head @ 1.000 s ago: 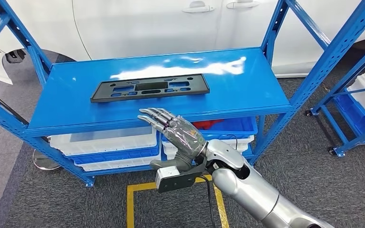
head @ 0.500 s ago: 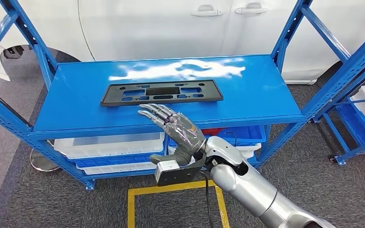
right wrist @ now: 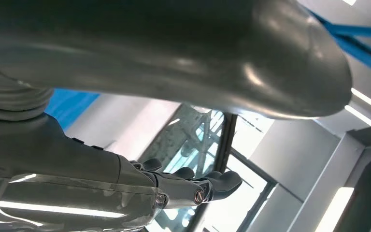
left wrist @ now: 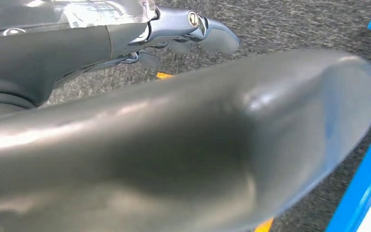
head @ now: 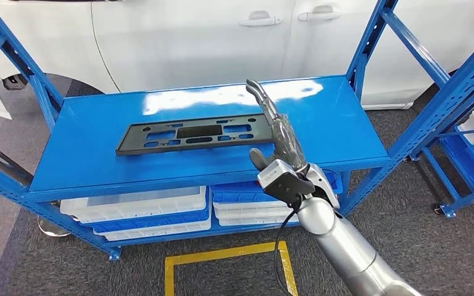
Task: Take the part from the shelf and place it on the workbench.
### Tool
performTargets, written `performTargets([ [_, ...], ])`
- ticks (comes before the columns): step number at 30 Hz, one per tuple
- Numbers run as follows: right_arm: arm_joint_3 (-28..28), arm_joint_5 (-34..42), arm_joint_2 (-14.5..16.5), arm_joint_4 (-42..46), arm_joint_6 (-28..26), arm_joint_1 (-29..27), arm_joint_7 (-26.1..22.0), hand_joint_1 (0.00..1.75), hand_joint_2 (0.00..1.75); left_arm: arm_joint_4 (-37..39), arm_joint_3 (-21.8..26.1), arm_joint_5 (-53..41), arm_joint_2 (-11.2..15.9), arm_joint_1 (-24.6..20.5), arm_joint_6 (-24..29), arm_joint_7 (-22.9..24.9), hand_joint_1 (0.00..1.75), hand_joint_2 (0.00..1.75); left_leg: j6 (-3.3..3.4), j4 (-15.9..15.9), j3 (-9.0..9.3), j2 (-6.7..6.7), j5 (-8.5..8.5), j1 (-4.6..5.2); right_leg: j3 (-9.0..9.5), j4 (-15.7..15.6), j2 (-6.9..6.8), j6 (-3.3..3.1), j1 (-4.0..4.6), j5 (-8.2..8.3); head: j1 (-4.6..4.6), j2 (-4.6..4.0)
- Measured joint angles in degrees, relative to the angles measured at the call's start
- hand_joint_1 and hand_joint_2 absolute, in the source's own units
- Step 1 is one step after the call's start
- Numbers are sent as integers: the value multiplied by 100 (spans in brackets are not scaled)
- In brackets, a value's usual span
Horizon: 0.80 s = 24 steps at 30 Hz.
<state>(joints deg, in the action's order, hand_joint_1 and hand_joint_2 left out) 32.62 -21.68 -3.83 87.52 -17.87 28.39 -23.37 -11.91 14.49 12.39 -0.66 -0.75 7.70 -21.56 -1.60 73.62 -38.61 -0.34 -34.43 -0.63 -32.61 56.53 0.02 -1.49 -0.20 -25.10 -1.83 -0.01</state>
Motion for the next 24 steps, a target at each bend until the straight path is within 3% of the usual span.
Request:
performTargets([
  [2,-70,19,0,54,-1,-80,0,0,0,0,1,-23,1,12,1,-2,0,0,-19,128,-136,1,13,-8,27,9,6,6,-2,-35,-2,-1],
  [6,-82,23,0,67,-1,-93,0,0,0,1,1,-27,1,16,1,-2,0,0,-22,103,-138,1,44,-10,35,11,8,9,-3,-43,0,-1],
  [7,-111,25,0,94,-1,-118,0,0,0,1,0,-33,1,21,1,-2,0,0,-29,-95,-75,1,198,-17,61,19,14,18,-6,-67,1,0],
  [9,-197,22,0,168,1,-188,0,0,0,5,-1,-53,1,30,0,1,0,0,-38,-775,153,3,661,-34,145,38,24,56,-12,-147,2,1],
  [10,-268,-7,-1,226,15,-266,6,0,0,9,-2,-80,2,34,-4,4,0,0,27,-1198,313,7,878,-37,193,71,27,124,-13,-214,5,1],
  [11,-320,-39,-2,264,36,-326,12,0,0,14,-2,-103,2,30,-8,8,0,0,108,-1433,426,11,944,-34,185,168,25,191,-13,-277,17,0],
  [13,-405,-110,-4,319,94,-435,25,0,0,20,-3,-147,3,15,-14,13,0,0,284,-1619,562,16,901,-21,-54,671,21,316,-17,-487,45,1],
  [16,-425,-149,-4,314,186,-526,42,0,0,20,-3,-157,7,-1,-14,14,0,0,326,-1620,649,7,810,-4,-760,1718,20,351,-25,-822,61,1],
  [17,-426,-147,-5,306,240,-555,64,0,0,20,-3,-159,7,3,-14,16,0,0,325,-1620,692,2,773,3,-886,1805,20,342,-24,-778,62,0],
  [18,-426,-122,-5,297,315,-571,94,0,0,20,-3,-162,7,8,-14,19,0,0,321,-1619,744,-2,733,11,-900,1670,20,320,-19,-608,62,1],
  [20,-427,52,-7,269,582,-578,166,0,0,21,-3,-183,1,14,-14,26,0,0,304,-1624,860,-5,645,25,-678,909,18,226,13,-51,66,0],
  [21,-428,195,-7,241,766,-579,196,0,0,22,-3,-198,-3,8,-14,30,0,0,285,-1624,902,-9,606,33,-552,539,15,176,36,98,66,0],
  [22,-428,346,-8,200,949,-584,220,0,0,24,-3,-213,-5,-5,-14,32,0,0,257,-1628,924,-12,570,39,-462,286,15,133,58,183,72,0],
  [24,-427,543,-9,97,1197,-599,241,0,0,26,-2,-228,-7,-24,-14,40,0,0,193,-1605,959,-14,540,50,-396,138,17,89,78,135,78,0],
])
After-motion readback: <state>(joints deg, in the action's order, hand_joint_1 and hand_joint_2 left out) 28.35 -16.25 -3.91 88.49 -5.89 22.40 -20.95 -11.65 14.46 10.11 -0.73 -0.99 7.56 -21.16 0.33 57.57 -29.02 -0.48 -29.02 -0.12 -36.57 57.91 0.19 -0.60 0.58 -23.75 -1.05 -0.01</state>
